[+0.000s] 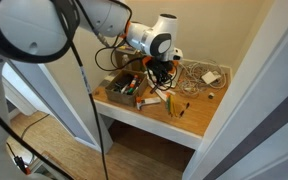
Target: Put the red pen from the box on the shelf
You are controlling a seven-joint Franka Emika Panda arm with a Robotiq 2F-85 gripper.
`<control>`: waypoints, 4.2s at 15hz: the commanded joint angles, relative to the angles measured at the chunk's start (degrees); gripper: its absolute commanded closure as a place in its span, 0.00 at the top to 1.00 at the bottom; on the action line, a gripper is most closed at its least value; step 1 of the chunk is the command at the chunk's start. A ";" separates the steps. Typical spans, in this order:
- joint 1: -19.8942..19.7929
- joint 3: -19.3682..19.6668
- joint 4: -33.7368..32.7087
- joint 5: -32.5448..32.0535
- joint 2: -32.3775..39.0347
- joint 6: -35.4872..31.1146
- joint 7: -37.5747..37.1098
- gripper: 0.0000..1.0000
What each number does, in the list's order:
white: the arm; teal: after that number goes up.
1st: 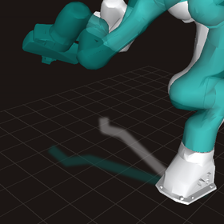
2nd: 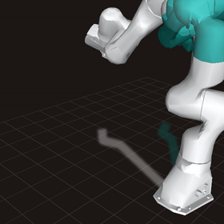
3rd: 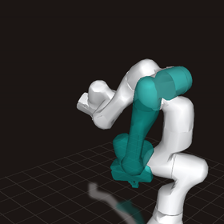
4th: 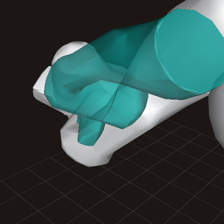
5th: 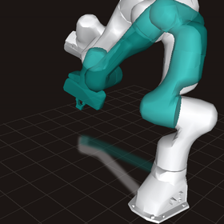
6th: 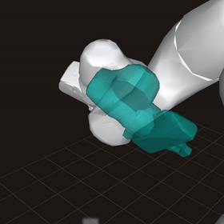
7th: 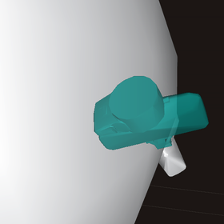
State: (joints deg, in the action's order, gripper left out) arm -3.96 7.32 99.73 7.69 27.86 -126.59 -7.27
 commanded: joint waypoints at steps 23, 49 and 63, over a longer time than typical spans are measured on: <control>-4.00 2.96 -20.70 -9.41 18.70 2.41 -0.74 0.06; -11.74 -4.06 -53.80 -6.32 41.32 18.60 13.25 0.56; -8.81 -4.99 -51.97 -7.07 27.61 34.71 10.40 1.00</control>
State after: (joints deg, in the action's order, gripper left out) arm -13.84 2.57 44.66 0.46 59.79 -92.37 4.23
